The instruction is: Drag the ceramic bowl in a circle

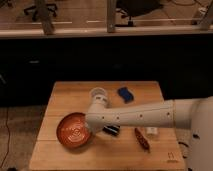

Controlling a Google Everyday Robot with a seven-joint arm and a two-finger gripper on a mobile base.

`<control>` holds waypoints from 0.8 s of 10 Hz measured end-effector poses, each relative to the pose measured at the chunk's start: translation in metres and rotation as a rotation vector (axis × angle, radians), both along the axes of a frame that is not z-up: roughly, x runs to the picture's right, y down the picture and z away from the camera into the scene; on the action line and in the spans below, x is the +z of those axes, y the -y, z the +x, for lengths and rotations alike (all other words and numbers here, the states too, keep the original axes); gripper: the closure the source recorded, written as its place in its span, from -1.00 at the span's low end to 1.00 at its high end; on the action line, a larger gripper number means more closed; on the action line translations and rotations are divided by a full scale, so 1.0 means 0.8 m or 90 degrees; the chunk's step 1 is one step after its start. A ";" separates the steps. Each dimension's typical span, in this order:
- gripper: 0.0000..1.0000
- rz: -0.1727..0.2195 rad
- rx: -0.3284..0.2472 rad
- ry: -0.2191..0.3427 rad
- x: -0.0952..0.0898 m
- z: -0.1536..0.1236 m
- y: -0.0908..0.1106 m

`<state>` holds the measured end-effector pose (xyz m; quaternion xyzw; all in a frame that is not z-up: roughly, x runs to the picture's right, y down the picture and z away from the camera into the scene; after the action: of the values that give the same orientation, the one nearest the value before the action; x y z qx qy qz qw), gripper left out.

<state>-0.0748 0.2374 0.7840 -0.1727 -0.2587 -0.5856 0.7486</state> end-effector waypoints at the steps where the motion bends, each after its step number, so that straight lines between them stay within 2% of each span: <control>1: 1.00 0.001 -0.001 0.001 0.000 0.000 0.000; 8: 1.00 0.004 -0.006 0.008 0.002 0.006 0.002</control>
<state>-0.0701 0.2359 0.7855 -0.1678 -0.2612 -0.5908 0.7447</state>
